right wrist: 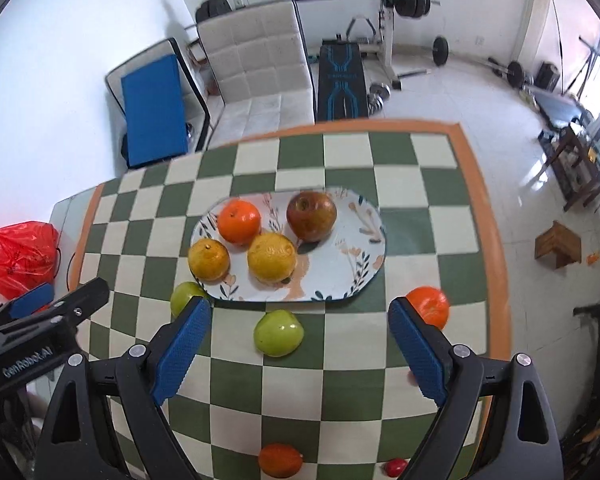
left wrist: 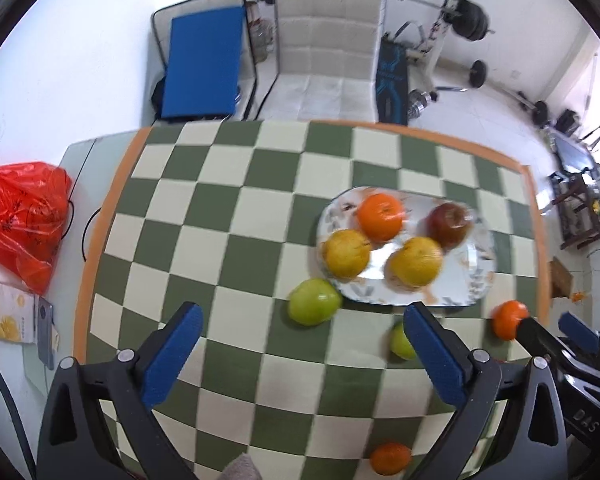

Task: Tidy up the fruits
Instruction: 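Move both grippers back toward the green apples, then grasp a green apple with each gripper, then carry both green apples onto the plate and open both grippers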

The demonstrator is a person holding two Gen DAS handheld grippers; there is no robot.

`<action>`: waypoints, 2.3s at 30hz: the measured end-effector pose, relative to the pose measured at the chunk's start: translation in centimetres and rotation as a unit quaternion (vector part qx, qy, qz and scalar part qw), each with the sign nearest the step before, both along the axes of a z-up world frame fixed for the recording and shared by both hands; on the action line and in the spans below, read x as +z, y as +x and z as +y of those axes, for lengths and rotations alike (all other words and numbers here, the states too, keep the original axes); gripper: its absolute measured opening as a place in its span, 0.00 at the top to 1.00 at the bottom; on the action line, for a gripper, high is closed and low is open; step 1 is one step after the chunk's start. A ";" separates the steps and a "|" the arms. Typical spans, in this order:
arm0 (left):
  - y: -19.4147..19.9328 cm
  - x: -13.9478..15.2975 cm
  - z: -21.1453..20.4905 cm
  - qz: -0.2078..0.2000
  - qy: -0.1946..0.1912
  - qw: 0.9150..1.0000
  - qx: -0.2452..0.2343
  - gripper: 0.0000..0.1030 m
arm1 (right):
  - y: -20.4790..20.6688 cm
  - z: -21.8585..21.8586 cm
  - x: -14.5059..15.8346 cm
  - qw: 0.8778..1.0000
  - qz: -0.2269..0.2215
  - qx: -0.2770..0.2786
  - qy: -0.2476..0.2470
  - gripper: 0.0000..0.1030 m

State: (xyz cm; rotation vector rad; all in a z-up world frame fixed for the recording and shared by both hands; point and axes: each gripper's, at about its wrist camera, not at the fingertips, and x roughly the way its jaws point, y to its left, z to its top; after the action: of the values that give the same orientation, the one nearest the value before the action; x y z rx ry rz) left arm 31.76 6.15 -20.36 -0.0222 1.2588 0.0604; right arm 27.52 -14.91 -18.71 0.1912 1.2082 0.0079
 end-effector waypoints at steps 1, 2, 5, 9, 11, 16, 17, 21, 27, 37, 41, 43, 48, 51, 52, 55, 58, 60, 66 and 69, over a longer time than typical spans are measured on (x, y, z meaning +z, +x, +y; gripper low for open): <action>0.4 -0.9 0.4 0.011 0.004 1.000 0.003 0.00 | 0.4 0.0 -1.2 1.000 0.014 -0.003 0.011 0.10; 0.8 -2.0 0.8 0.025 0.008 1.000 0.008 0.00 | 0.7 0.1 -2.3 1.000 0.026 -0.004 0.017 0.10; 1.7 -5.5 1.6 0.072 0.004 0.997 0.012 0.00 | 1.6 0.5 -6.2 0.997 0.070 -0.004 0.040 0.10; 2.8 -10.1 1.7 0.134 -0.014 0.991 0.009 0.00 | 2.6 1.5 -11.2 0.991 0.120 -0.002 0.056 0.10; 3.2 -11.6 0.9 0.143 -0.001 0.990 -0.016 0.00 | 2.9 2.2 -13.5 0.988 0.142 0.002 0.059 0.10; 3.9 -13.9 -1.3 0.150 0.044 0.983 -0.093 0.03 | 3.3 3.3 -16.8 0.984 0.170 0.012 0.051 0.10; 4.0 -14.3 -1.8 0.150 0.052 0.981 -0.108 0.03 | 3.4 3.4 -17.3 0.983 0.174 0.013 0.049 0.12; 4.5 -15.3 -2.9 0.157 0.047 0.975 -0.149 0.14 | 4.0 3.5 -19.0 0.980 0.191 0.009 0.051 0.16; 4.8 -16.8 -4.5 0.181 0.035 0.966 -0.182 0.47 | 4.6 4.2 -20.7 0.975 0.214 0.017 0.053 0.30; 0.1 -16.7 -2.8 0.198 -0.028 0.974 -0.110 0.47 | 2.4 4.3 -20.9 0.974 0.218 0.042 0.032 0.38; -1.8 -16.9 -2.2 0.188 -0.048 0.978 -0.075 0.47 | 1.1 3.4 -21.1 0.974 0.217 0.035 0.046 0.38; -1.9 -17.0 -1.7 0.188 -0.061 0.979 -0.055 0.47 | 0.8 3.2 -21.0 0.975 0.215 0.036 0.048 0.38; -2.1 -16.9 -0.7 0.197 -0.100 0.975 -0.027 0.47 | 0.1 2.8 -20.9 0.975 0.211 0.032 0.055 0.38; -1.8 -15.4 -0.7 0.183 -0.120 0.976 -0.024 0.47 | -0.4 1.0 -20.1 0.973 0.208 0.008 0.094 0.38; -1.6 -14.7 -0.8 0.177 -0.132 0.975 -0.022 0.47 | -0.4 0.3 -19.7 0.973 0.206 0.000 0.107 0.38; -0.3 -11.7 -2.4 0.159 -0.181 0.971 -0.010 0.47 | 0.1 -2.8 -17.3 0.969 0.184 -0.039 0.163 0.38; 2.0 -9.6 -4.3 0.152 -0.230 0.961 -0.007 0.47 | 1.8 -5.9 -14.1 0.971 0.147 -0.061 0.181 0.38; 3.7 -8.8 -7.4 0.153 -0.245 0.957 -0.008 0.47 | 3.8 -8.2 -12.2 0.971 0.124 -0.073 0.189 0.38; 7.0 -10.3 -12.1 0.180 -0.258 0.949 0.009 0.47 | 9.3 -12.2 -10.7 0.975 0.108 -0.078 0.177 0.38; 7.4 -11.4 -13.2 0.196 -0.256 0.946 0.019 0.47 | 11.5 -13.1 -11.7 0.973 0.119 -0.079 0.179 0.38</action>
State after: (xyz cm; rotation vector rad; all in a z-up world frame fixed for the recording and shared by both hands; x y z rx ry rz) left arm 39.12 -7.06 -31.76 -0.5055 1.6447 -0.2426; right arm 38.97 -28.03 -30.44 0.6186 1.4228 0.0646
